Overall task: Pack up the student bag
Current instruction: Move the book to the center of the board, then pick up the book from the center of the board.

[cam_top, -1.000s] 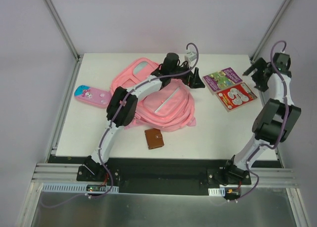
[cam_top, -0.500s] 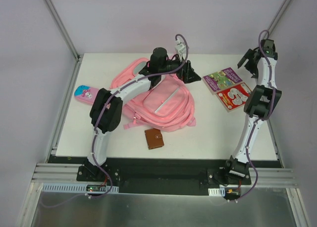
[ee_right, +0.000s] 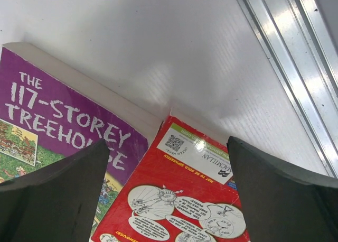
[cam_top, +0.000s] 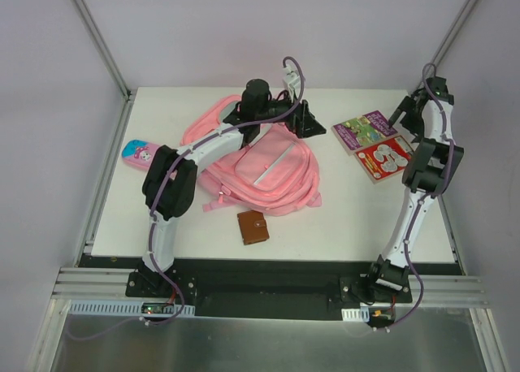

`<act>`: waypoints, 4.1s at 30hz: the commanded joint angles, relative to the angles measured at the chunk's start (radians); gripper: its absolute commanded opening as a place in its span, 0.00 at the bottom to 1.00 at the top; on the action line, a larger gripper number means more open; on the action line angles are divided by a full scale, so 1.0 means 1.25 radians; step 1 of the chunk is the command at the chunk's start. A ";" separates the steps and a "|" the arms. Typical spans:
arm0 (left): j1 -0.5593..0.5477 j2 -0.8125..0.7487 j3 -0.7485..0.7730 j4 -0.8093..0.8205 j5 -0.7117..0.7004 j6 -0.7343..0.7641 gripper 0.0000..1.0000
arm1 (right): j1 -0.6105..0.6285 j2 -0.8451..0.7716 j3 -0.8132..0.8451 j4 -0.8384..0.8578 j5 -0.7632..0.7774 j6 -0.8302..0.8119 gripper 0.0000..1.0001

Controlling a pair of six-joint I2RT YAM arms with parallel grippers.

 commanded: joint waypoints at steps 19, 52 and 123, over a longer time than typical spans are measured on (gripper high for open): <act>0.013 -0.052 -0.020 0.036 0.048 -0.034 0.99 | -0.050 -0.029 -0.114 0.005 -0.281 -0.072 0.96; -0.019 0.031 0.080 -0.235 0.117 0.089 0.99 | 0.161 -0.463 -0.696 0.119 0.000 -0.255 0.96; -0.149 0.436 0.374 -0.281 0.145 -0.044 0.89 | 0.023 -0.758 -1.330 0.625 -0.269 0.506 0.88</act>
